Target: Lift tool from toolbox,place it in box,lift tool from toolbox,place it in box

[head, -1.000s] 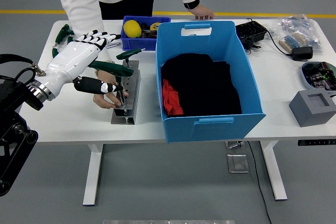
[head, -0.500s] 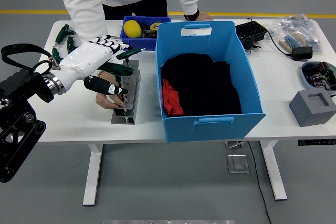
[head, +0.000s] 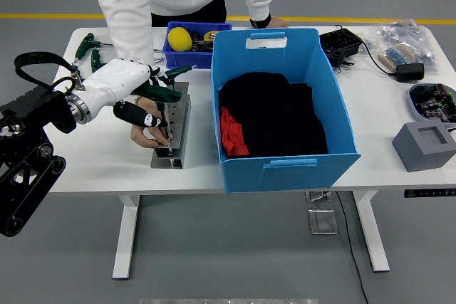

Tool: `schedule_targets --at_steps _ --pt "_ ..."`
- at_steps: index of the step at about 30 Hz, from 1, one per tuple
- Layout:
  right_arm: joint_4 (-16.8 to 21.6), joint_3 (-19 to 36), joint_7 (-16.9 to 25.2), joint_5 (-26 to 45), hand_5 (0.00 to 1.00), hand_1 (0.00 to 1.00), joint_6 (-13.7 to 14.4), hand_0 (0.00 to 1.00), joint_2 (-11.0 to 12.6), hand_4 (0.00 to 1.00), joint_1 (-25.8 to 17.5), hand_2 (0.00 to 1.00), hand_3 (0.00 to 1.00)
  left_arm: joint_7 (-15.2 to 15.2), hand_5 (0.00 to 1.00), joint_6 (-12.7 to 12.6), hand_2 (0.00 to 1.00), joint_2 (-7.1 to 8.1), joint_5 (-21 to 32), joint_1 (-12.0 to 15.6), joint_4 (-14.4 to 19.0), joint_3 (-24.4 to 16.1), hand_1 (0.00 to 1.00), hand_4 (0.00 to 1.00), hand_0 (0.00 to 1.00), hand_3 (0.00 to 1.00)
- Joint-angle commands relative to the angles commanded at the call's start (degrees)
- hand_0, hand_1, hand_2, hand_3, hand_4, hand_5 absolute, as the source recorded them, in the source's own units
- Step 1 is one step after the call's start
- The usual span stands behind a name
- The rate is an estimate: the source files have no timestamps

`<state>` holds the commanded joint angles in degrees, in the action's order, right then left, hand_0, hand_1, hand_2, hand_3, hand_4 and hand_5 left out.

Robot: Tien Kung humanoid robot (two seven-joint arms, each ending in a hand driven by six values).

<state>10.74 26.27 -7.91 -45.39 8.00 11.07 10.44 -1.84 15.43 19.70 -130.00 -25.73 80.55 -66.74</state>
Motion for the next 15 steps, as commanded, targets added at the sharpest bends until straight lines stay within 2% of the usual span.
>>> schedule_targets --at_steps 1,2,7,8,13,14,15 --pt "0.0 0.0 0.0 -0.1 0.598 0.619 0.0 0.678 0.0 0.785 0.0 0.68 0.536 0.4 0.471 0.1 0.57 -0.08 0.0 0.0 -0.2 0.1 0.545 0.998 0.593 0.663" --pt "0.0 0.0 0.0 -0.1 0.601 0.618 0.0 0.678 0.0 0.786 0.0 0.679 0.536 0.7 0.523 0.2 0.477 -0.15 0.0 -0.1 -0.4 0.1 0.464 0.998 0.477 0.599" --pt "0.0 0.1 0.0 -0.1 0.601 0.618 0.0 0.678 0.0 0.786 0.1 0.679 0.536 2.3 0.523 -0.4 0.477 -0.16 0.0 -0.2 -0.8 0.7 0.464 0.998 0.477 0.599" --pt "0.0 0.1 0.0 -0.1 0.601 0.618 0.0 0.681 0.0 0.786 0.1 0.679 0.536 2.6 0.559 -0.5 0.359 -0.14 0.0 -0.3 -0.9 0.8 0.344 0.998 0.373 0.494" --pt "0.0 0.2 -0.1 -0.2 0.601 0.618 0.0 0.681 0.0 0.786 0.2 0.679 0.536 4.1 0.559 -2.1 0.359 -0.24 0.0 -0.1 -1.2 0.8 0.344 0.998 0.373 0.494" --pt "0.0 0.2 -0.1 -0.3 0.601 0.617 -0.1 0.679 0.1 0.786 0.2 0.679 0.536 4.4 0.595 -2.2 0.28 -0.26 0.0 -0.1 -1.3 0.9 0.26 0.998 0.319 0.391" --pt "0.0 0.2 -0.1 -0.3 0.601 0.617 -0.1 0.679 0.1 0.786 0.2 0.679 0.536 4.6 0.595 -2.3 0.28 -0.26 0.0 0.0 -1.3 1.0 0.26 0.998 0.319 0.391"
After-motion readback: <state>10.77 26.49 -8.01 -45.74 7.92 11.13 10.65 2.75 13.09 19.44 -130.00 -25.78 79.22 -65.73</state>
